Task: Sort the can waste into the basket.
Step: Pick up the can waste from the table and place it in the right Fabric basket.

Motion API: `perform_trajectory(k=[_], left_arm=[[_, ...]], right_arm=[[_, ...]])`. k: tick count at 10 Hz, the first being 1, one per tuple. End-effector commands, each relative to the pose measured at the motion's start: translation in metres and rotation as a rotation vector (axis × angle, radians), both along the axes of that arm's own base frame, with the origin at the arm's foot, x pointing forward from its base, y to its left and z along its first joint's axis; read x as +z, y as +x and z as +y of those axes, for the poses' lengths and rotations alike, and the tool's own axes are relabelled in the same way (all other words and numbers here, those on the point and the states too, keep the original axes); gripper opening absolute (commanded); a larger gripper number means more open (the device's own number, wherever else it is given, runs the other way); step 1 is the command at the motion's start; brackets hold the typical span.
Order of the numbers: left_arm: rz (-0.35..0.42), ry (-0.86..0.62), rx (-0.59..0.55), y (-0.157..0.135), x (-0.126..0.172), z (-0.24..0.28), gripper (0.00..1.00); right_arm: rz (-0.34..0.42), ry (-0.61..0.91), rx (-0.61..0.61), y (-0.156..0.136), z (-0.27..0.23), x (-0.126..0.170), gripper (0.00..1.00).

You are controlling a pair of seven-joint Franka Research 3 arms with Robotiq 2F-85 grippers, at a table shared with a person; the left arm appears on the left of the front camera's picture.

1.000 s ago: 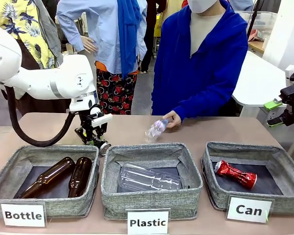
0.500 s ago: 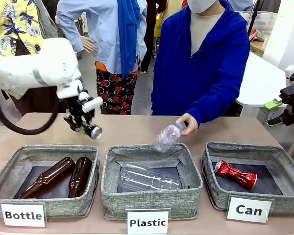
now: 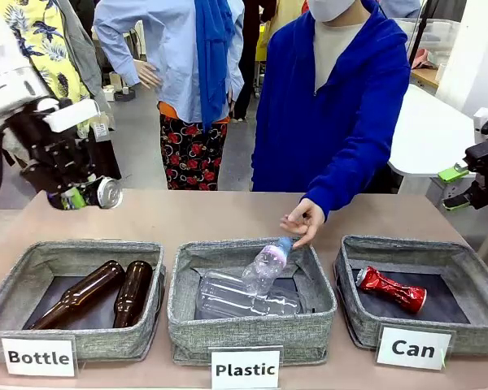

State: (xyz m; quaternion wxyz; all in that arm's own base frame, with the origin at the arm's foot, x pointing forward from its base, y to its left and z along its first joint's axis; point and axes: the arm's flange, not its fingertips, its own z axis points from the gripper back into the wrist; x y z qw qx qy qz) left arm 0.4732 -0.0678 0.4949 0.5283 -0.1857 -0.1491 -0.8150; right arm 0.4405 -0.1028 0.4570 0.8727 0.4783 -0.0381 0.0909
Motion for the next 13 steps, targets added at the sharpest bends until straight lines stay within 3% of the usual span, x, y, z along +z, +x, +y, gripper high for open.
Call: perform_trajectory(k=[1,3,4,8,9,10,13], left_arm=[[-0.034,-0.027,0.068,-0.051,-0.019,-0.025,0.0],[-0.022,0.053,0.143,-0.076,-0.035,-0.041,0.0],[0.006,-0.014,0.047,-0.053,-0.015,-0.021,0.0],[0.006,-0.014,0.047,-0.053,-0.015,-0.021,0.0],[0.0,-0.014,0.075,-0.056,-0.019,-0.023,0.37],[0.004,-0.069,0.083,-0.045,-0.012,-0.063,0.37],[0.06,-0.158,0.092,-0.05,0.034,-0.194,0.37]], right_arm=[[-0.016,-0.002,0.014,-0.001,-0.001,0.003,1.0],[-0.016,-0.002,0.014,-0.001,-0.001,0.003,1.0],[-0.016,-0.002,0.014,-0.001,-0.001,0.003,1.0],[-0.016,-0.002,0.014,-0.001,-0.001,0.003,1.0],[0.0,0.0,0.0,0.0,0.0,0.0,1.0],[-0.038,-0.042,-0.011,-0.004,-0.008,0.014,1.0],[-0.091,-0.143,0.011,-0.027,-0.052,0.027,1.0]])
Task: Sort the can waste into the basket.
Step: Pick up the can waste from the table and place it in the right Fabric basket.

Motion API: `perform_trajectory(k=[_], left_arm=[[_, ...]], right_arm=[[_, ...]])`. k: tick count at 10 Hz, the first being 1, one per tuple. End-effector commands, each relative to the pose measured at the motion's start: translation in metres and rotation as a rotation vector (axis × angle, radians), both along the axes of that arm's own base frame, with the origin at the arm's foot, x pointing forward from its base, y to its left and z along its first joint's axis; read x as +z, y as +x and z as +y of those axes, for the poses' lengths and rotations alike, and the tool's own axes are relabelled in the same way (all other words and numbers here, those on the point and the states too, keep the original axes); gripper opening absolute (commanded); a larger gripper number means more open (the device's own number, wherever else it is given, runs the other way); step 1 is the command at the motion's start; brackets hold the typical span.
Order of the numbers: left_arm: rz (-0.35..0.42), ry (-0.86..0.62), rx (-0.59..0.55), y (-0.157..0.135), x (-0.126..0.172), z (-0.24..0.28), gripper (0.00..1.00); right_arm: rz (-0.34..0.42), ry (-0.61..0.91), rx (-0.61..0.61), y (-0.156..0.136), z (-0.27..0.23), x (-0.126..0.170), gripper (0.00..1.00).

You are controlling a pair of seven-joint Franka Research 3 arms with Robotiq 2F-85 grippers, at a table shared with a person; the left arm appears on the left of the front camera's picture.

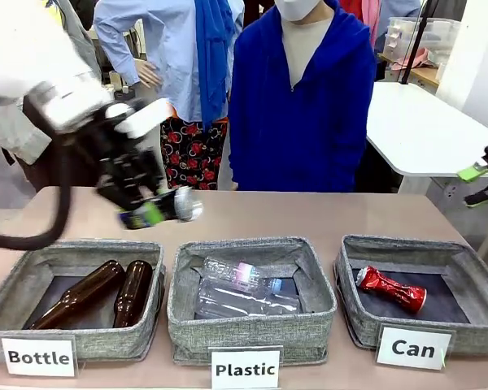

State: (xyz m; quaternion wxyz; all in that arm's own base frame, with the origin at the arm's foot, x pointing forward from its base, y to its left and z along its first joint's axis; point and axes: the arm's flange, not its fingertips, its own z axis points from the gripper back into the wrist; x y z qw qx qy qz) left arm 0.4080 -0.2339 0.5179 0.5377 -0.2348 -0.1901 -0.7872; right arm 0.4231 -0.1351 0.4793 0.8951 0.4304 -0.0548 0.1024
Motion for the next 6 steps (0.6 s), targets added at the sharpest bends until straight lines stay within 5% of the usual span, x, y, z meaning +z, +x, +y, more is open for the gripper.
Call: perform_trajectory(k=[1,3,6], left_arm=[[0.022,-0.06,0.078,0.018,0.021,-0.073,0.37],[0.035,-0.083,0.075,0.025,0.038,-0.179,0.37],[0.102,-0.026,0.043,0.026,0.018,-0.339,0.37]], right_arm=[[-0.066,-0.051,0.018,-0.022,-0.043,0.009,1.0],[-0.116,-0.037,-0.043,-0.048,-0.085,0.01,1.0],[-0.155,0.053,-0.189,-0.08,-0.131,-0.003,1.0]])
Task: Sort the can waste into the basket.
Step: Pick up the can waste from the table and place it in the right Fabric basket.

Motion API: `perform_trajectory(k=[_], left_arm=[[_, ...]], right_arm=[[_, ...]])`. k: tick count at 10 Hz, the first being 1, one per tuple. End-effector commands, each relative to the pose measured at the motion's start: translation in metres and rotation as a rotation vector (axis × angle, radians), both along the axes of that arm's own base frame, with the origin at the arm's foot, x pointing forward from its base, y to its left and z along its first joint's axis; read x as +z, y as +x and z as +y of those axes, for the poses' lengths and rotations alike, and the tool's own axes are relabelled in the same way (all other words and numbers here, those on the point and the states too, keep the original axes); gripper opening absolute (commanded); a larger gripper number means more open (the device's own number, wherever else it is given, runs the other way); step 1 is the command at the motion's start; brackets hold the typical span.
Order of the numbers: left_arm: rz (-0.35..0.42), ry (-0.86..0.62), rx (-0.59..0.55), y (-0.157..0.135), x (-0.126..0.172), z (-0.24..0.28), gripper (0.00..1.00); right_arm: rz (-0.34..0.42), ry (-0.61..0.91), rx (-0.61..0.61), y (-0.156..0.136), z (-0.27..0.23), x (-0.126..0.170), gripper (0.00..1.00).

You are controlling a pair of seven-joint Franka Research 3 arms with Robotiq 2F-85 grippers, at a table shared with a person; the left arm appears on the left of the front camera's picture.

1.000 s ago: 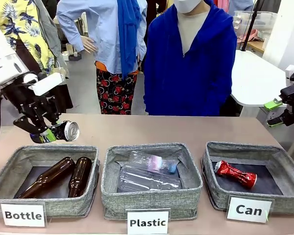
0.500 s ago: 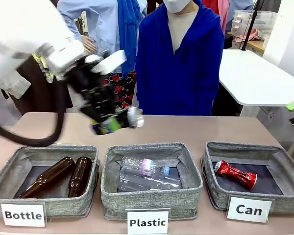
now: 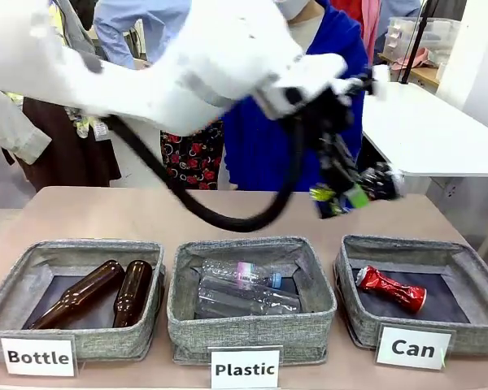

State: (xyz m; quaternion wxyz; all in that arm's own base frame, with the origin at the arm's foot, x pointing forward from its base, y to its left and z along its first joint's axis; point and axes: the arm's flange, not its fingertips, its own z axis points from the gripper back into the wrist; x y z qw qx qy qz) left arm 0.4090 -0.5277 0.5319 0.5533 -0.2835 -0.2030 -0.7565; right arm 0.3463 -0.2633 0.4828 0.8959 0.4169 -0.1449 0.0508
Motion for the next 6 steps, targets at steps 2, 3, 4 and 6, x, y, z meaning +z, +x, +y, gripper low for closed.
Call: perform_trajectory(k=[2,3,4,6], left_arm=[[0.065,0.032,0.064,0.033,-0.029,-0.119,0.37],[0.033,0.038,0.076,0.029,-0.039,-0.138,0.37],[-0.05,0.051,0.114,0.033,-0.049,-0.152,0.37],[0.02,0.034,0.073,0.014,-0.071,-0.126,0.37]], right_arm=[[-0.076,0.077,-0.047,-0.03,-0.03,-0.015,1.0],[-0.079,0.085,-0.075,-0.039,-0.035,-0.019,1.0],[-0.024,0.036,-0.055,-0.024,-0.026,-0.011,1.0],[-0.024,0.036,-0.055,-0.024,-0.026,-0.011,1.0]])
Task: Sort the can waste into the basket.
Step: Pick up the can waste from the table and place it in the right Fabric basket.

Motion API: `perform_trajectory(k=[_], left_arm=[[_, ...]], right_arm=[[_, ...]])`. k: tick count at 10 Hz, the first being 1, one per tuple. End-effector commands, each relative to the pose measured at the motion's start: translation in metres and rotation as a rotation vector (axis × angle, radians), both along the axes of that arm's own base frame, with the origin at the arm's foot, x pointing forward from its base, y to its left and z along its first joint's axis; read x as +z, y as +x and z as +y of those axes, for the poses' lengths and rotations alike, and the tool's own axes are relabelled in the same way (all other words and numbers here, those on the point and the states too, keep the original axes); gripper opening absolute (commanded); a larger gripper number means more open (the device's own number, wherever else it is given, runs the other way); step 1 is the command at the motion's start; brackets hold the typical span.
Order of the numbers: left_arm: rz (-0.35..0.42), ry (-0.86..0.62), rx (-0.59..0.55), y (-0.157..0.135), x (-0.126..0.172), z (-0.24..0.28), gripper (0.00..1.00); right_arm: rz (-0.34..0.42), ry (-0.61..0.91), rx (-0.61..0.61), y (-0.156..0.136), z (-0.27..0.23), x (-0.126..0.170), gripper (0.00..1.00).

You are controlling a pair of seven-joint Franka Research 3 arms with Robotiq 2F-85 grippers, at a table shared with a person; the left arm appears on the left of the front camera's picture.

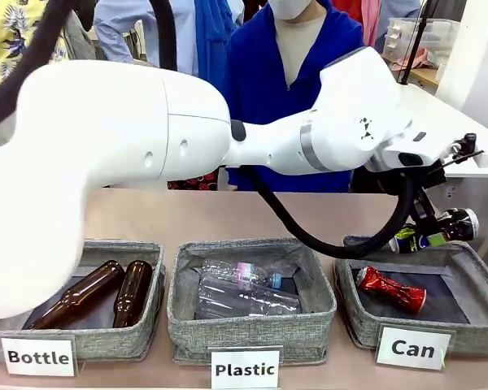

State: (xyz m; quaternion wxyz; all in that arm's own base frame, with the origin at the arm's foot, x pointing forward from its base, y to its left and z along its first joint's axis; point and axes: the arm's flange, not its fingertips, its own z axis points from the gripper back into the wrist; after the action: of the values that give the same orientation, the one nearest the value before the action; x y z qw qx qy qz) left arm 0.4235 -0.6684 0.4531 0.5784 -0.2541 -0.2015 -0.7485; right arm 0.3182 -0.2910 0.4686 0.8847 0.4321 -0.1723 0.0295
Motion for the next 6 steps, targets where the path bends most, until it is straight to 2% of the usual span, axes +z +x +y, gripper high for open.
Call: perform_trajectory(k=[1,2,4,5,6], left_arm=[[0.047,-0.013,0.016,0.0,0.007,0.015,0.37],[0.047,-0.013,0.016,0.0,0.007,0.015,0.37],[0.0,0.014,-0.005,0.001,-0.005,0.001,0.37],[-0.021,0.025,-0.01,-0.001,-0.007,0.001,0.49],[-0.032,0.027,-0.016,-0.001,-0.007,0.001,0.96]], right_arm=[[0.009,-0.01,0.0,0.004,0.002,0.003,1.0],[0.009,-0.01,0.0,0.004,0.002,0.003,1.0],[0.009,-0.01,0.0,0.004,0.002,0.003,1.0],[0.009,-0.01,0.0,0.004,0.002,0.003,1.0],[0.009,-0.01,0.0,0.004,0.002,0.003,1.0]])
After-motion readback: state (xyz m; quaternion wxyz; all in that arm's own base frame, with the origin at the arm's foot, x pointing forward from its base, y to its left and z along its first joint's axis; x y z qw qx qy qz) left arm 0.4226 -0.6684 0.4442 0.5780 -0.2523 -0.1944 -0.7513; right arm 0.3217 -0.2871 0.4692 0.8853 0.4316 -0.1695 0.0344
